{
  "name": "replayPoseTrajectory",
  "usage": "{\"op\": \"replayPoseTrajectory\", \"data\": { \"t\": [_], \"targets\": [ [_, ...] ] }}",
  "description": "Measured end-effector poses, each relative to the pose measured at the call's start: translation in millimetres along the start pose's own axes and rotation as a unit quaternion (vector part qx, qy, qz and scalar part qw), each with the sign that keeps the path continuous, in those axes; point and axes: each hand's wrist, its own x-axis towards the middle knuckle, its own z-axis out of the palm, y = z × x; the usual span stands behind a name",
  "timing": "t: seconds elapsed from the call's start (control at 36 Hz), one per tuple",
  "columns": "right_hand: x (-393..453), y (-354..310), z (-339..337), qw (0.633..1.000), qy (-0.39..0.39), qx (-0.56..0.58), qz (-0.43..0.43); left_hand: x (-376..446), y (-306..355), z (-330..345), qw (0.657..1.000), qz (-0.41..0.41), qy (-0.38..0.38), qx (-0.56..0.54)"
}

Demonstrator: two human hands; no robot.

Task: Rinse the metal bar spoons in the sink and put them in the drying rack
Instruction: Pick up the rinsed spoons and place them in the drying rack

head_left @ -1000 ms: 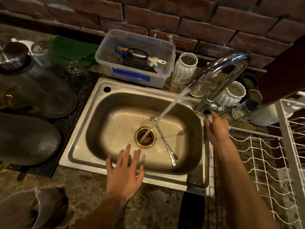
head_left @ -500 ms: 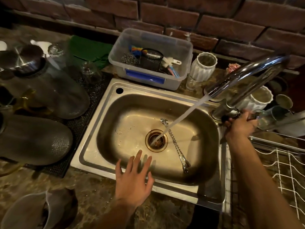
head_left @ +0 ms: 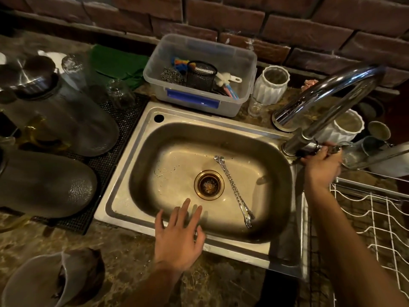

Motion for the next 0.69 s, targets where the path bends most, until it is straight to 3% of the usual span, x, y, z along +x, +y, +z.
{"op": "replayPoseTrajectory", "data": {
  "t": [0.14,0.36,0.69],
  "targets": [
    [-1,-8,-9,0.999,-0.034,-0.017,0.027,0,1,-3,1.000,0.000,-0.006,0.005],
    [-48,-5,-33,0.981,-0.179,-0.010,0.072,0,1,-2,1.000,0.001,-0.020,0.007],
    [-126,29,-27,0.918,-0.379,-0.117,0.023,2,4,-8,0.998,0.008,-0.062,0.020]
  ]
}}
